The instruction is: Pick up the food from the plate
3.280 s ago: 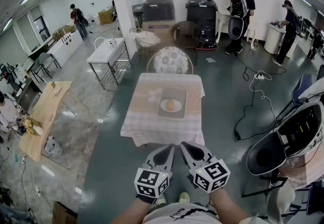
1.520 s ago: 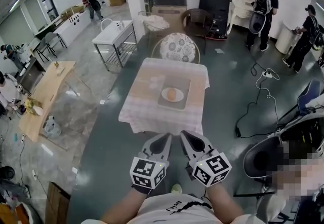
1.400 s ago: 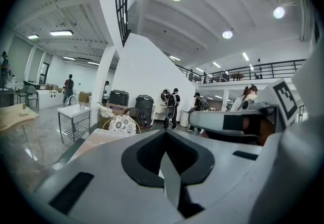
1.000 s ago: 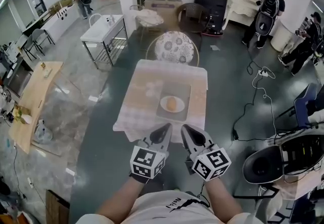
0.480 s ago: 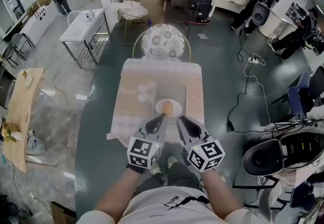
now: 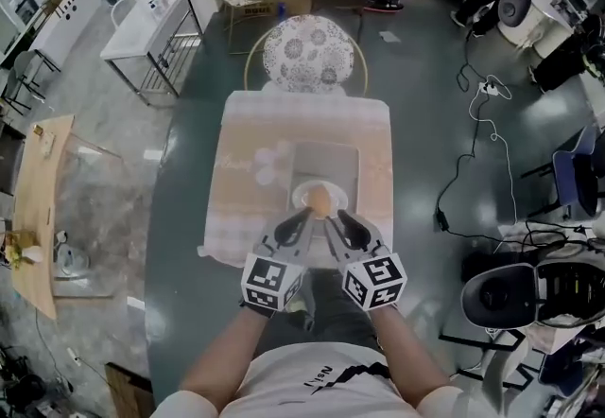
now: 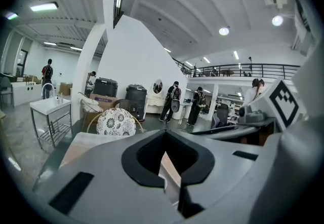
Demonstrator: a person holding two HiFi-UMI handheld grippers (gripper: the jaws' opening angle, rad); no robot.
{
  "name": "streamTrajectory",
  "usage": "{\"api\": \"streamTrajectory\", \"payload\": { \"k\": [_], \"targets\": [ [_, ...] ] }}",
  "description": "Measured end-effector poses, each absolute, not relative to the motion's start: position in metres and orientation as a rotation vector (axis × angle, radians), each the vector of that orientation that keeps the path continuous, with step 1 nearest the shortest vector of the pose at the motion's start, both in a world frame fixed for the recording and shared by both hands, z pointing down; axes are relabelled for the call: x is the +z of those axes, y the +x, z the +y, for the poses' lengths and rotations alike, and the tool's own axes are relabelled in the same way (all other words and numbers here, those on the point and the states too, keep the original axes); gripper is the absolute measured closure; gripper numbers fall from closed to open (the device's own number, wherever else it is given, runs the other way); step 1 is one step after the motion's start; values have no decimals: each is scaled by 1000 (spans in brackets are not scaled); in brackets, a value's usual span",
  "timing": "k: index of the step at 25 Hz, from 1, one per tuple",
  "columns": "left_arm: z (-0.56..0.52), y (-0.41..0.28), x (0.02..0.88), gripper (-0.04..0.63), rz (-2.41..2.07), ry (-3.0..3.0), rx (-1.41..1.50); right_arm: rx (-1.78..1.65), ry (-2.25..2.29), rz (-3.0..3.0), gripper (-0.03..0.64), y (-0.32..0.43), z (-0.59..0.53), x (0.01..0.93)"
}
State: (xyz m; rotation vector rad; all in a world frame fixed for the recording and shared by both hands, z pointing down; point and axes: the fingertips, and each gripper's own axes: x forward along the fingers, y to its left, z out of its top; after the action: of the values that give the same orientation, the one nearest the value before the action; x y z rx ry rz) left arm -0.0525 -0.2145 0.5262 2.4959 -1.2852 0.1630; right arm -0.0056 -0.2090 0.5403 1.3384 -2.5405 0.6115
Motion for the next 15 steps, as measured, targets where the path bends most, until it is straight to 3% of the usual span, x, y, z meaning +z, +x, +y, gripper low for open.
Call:
{"api": "streamTrajectory", "payload": {
  "k": [10,15],
  "targets": [
    [-251,-56,605,589,-1274,2450,210,716,1291,-2382,403,-7,-251,656],
    [-259,-60,630,589,-1277,2427,227,765,1270,-2316,376,-10,-257,699]
  ]
}}
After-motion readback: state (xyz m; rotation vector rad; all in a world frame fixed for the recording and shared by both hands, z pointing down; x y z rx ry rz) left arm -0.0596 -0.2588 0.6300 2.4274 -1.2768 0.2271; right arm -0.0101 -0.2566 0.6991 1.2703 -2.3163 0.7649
